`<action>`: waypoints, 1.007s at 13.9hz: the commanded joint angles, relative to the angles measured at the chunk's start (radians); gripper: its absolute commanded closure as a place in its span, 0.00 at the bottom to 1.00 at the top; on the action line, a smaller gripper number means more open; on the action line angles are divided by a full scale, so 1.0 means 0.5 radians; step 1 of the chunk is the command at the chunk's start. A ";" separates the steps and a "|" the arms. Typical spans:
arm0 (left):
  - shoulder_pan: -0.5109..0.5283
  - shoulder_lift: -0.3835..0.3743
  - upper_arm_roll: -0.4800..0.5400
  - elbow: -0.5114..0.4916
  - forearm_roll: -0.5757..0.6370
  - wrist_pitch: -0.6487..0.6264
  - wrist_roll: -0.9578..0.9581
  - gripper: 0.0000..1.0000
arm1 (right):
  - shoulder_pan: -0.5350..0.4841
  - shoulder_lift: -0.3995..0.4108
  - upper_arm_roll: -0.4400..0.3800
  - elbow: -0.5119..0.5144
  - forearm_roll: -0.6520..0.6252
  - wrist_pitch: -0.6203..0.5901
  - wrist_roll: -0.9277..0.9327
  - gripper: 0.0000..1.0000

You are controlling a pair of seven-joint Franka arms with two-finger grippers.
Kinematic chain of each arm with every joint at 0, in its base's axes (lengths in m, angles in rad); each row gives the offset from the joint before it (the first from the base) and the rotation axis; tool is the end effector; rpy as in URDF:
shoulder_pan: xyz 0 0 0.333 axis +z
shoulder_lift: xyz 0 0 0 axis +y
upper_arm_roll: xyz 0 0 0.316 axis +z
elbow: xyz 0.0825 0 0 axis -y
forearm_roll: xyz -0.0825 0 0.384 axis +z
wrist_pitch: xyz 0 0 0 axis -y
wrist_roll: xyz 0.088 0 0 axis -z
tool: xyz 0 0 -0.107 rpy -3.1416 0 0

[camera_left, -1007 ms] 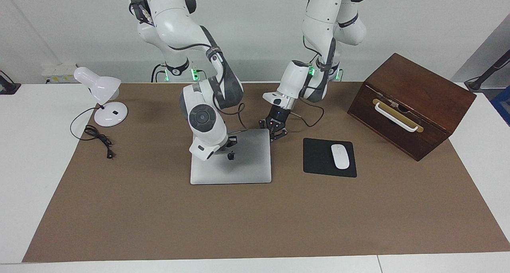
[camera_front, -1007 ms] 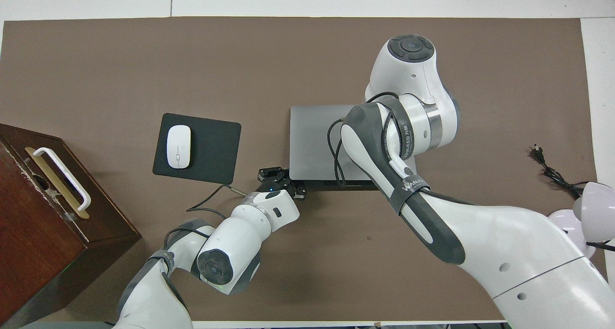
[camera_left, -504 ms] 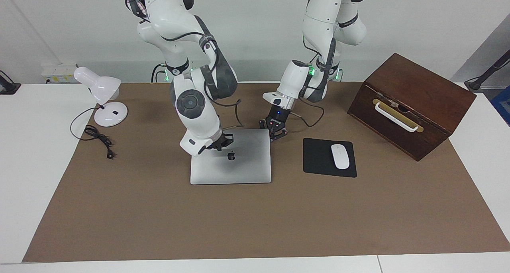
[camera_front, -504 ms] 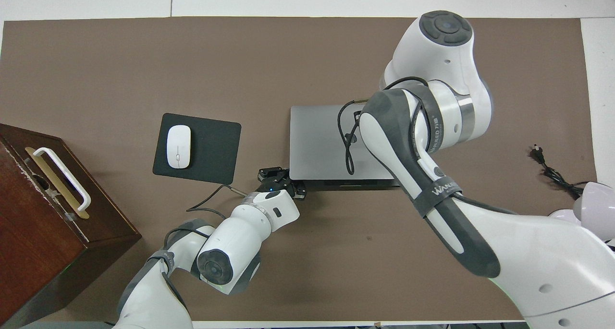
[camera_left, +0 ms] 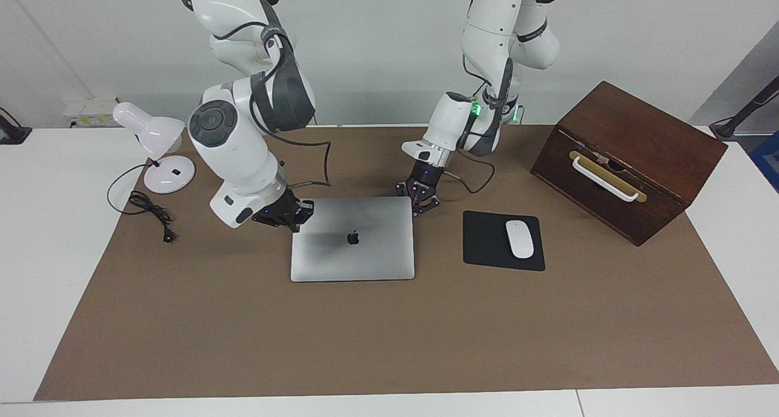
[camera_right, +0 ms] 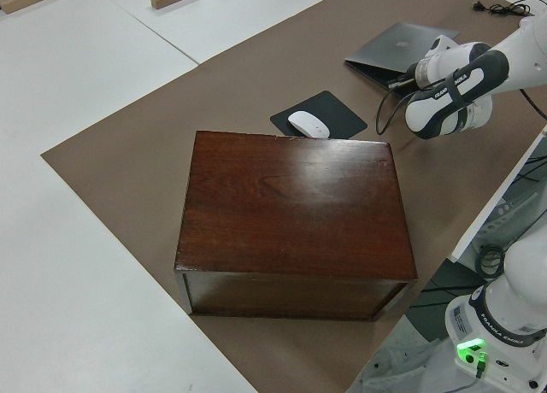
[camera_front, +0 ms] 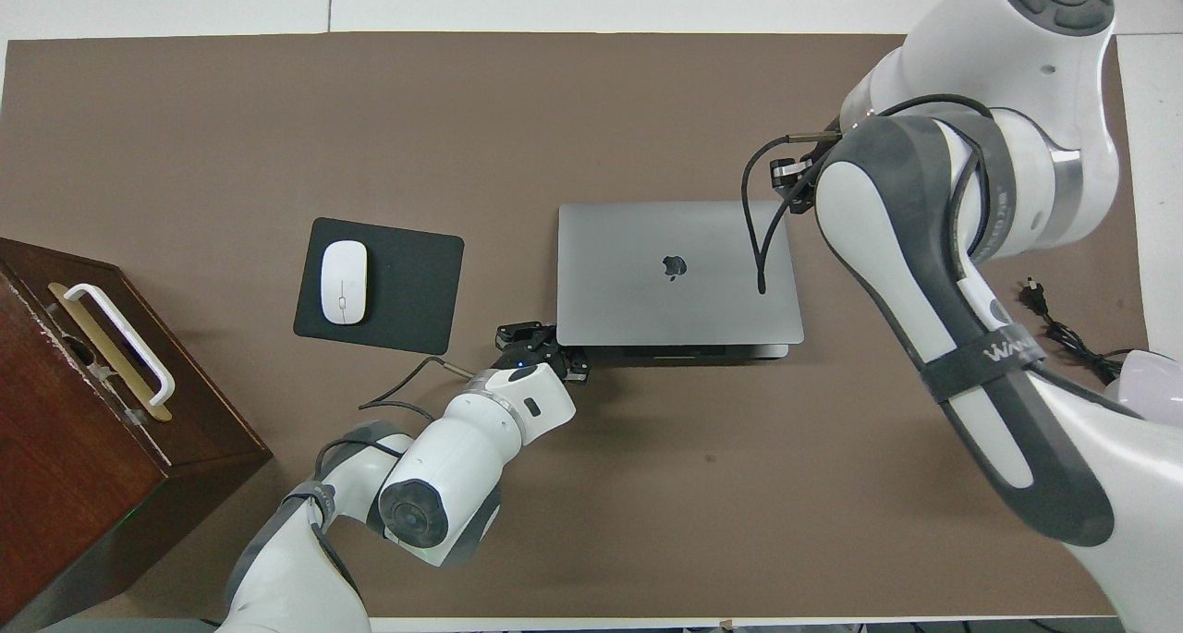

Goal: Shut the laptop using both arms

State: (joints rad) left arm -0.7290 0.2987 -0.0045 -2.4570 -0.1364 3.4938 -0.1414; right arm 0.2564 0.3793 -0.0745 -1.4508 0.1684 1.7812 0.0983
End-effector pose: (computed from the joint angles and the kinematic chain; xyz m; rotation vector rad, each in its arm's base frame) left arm 0.4038 -0.3420 0.2656 2.6085 -0.5904 0.9323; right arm 0.6537 0.1423 0.4675 -3.0109 -0.0739 0.0998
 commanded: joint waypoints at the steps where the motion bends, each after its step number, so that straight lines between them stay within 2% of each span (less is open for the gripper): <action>1: -0.021 -0.029 0.006 -0.034 0.009 -0.133 -0.079 1.00 | -0.080 -0.007 0.017 0.002 -0.036 0.033 -0.224 0.82; 3: -0.021 -0.146 0.006 -0.041 0.009 -0.302 -0.107 1.00 | -0.111 -0.031 0.017 -0.004 -0.036 0.125 -0.295 0.56; 4: -0.018 -0.195 0.006 -0.050 0.009 -0.363 -0.107 1.00 | -0.117 -0.035 0.017 -0.016 -0.036 0.137 -0.310 0.32; 5: -0.018 -0.241 0.006 -0.056 0.009 -0.413 -0.107 1.00 | -0.117 -0.035 0.017 -0.016 -0.051 0.138 -0.341 0.00; 9: -0.021 -0.382 0.006 -0.087 0.009 -0.624 -0.113 1.00 | -0.126 -0.038 0.017 -0.007 -0.174 0.159 -0.424 0.00; 14: -0.009 -0.692 0.021 -0.068 0.009 -1.271 -0.113 1.00 | -0.234 -0.102 -0.001 0.002 -0.250 0.144 -0.424 0.00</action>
State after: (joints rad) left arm -0.7288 0.0421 -0.0060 -2.4677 -0.1364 2.9692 -0.1844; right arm 0.1647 0.3624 -0.0778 -1.4398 0.0784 1.8571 -0.0890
